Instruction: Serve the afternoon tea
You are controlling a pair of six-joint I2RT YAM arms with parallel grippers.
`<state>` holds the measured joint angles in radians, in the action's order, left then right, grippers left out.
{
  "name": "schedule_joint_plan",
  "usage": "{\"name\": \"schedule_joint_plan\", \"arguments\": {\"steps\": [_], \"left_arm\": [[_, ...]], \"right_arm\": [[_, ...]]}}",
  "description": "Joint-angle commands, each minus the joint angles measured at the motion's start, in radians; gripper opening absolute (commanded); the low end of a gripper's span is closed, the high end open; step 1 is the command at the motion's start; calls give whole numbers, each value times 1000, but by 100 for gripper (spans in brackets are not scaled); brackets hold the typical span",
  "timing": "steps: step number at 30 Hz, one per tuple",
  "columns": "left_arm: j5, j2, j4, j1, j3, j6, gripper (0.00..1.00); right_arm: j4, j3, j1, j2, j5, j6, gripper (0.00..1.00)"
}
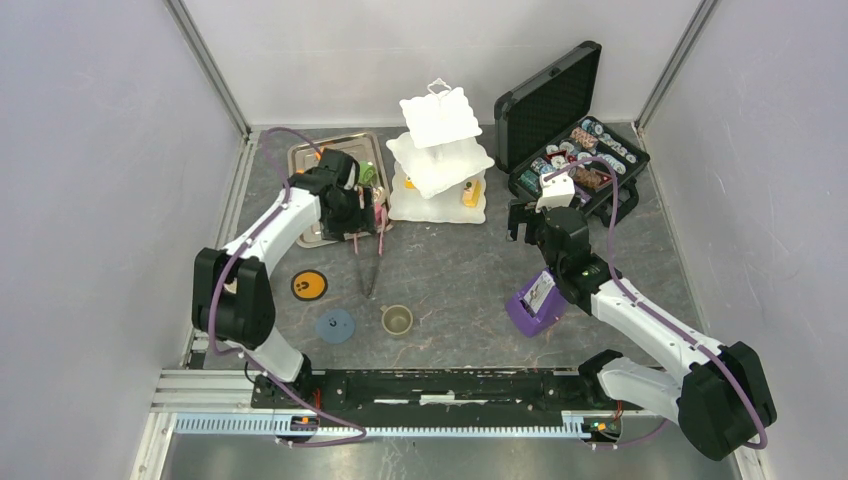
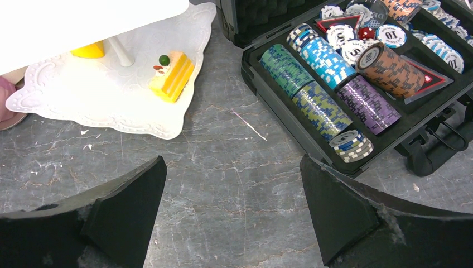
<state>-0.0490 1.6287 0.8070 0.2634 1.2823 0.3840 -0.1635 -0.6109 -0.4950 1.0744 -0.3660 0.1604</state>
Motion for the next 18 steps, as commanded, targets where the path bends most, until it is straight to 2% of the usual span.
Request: {"name": "schedule_joint_plan", "arguments": {"steps": [1, 3, 7, 12, 18], "left_arm": [[57, -85, -101, 73, -103, 48, 87], [121, -121, -152, 120, -174, 104, 97], [293, -152, -231, 213, -286, 175, 100], [324, -89, -334, 249, -373, 223, 96], [362, 2, -378, 254, -342, 207, 88]], "right_arm": [[-35, 5, -4, -13, 10, 9, 98], [-36, 5, -4, -12, 11, 11, 98], [-34, 5, -5, -11, 15, 11, 98], [-36, 5, -7, -14, 22, 14, 98], [-37, 8, -7, -15, 22, 15, 98]]}}
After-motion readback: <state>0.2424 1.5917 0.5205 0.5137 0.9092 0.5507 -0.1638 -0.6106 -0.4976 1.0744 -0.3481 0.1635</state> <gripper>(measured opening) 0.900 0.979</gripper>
